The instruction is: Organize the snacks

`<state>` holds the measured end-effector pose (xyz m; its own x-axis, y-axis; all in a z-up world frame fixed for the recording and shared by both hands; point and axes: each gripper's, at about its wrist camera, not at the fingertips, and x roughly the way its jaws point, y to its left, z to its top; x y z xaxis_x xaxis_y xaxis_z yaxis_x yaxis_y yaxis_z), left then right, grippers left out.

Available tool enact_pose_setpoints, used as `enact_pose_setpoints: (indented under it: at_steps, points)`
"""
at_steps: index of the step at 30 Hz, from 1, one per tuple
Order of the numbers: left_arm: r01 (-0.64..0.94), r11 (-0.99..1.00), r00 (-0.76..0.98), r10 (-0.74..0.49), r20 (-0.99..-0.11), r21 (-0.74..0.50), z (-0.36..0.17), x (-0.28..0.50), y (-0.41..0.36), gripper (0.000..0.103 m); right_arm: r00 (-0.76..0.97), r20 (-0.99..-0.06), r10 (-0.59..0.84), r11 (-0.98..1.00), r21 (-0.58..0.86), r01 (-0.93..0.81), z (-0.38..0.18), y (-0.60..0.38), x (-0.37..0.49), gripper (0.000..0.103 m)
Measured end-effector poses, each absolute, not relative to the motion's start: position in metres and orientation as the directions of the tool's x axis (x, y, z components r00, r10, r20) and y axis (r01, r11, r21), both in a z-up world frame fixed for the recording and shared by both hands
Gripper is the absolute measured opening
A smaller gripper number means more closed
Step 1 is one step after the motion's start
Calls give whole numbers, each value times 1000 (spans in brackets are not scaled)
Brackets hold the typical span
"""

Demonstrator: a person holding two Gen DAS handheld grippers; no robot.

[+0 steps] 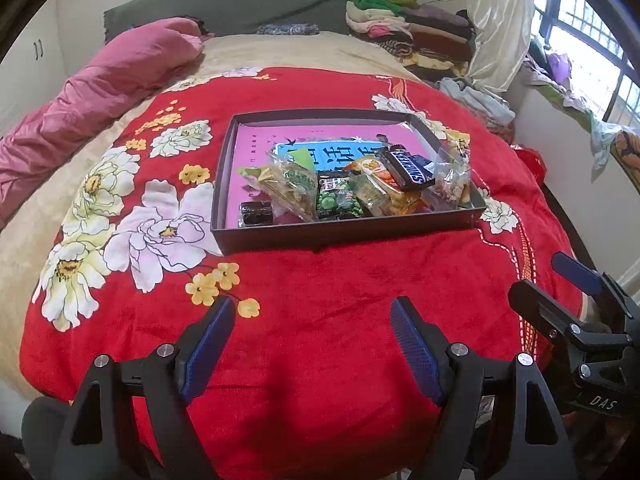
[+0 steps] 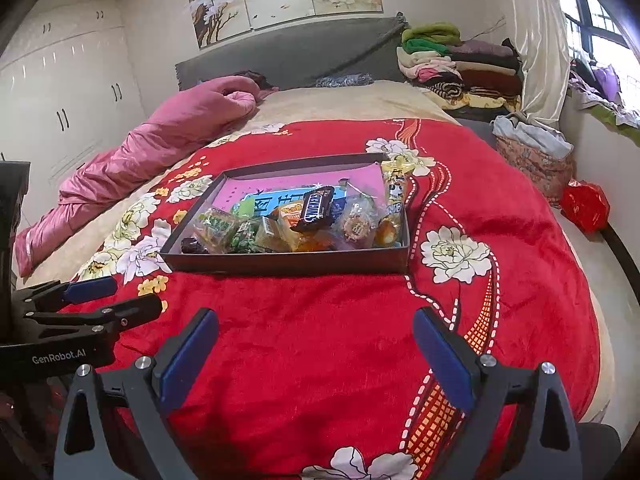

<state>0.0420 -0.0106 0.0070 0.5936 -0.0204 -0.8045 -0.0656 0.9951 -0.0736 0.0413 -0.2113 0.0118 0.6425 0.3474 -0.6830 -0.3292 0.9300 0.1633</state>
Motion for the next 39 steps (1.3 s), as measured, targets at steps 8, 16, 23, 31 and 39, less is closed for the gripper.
enact_pose_setpoints:
  at_steps: [8,16,23,31,39]
  points:
    - [-70,995,590,-12,-807,-66,6,42,-11,81,638,-687,348,931,170,-324,10,-213,41,98]
    - [-62,996,588,-11,-809,-59,5,43,-12,81,634,-692,346,931,171,-321,9,-213,41,98]
    - [-68,996,588,-9,-809,-60,5,44,-12,81,631,-697,341,933,169,-318,7,-214,42,98]
    - [-69,995,587,-20,-809,-74,4,44,-11,81,630,-700,335,933,156,-323,6,-211,43,98]
    - [-78,995,593,-10,-805,-69,6,43,-9,81,631,-701,334,934,155,-322,6,-212,43,98]
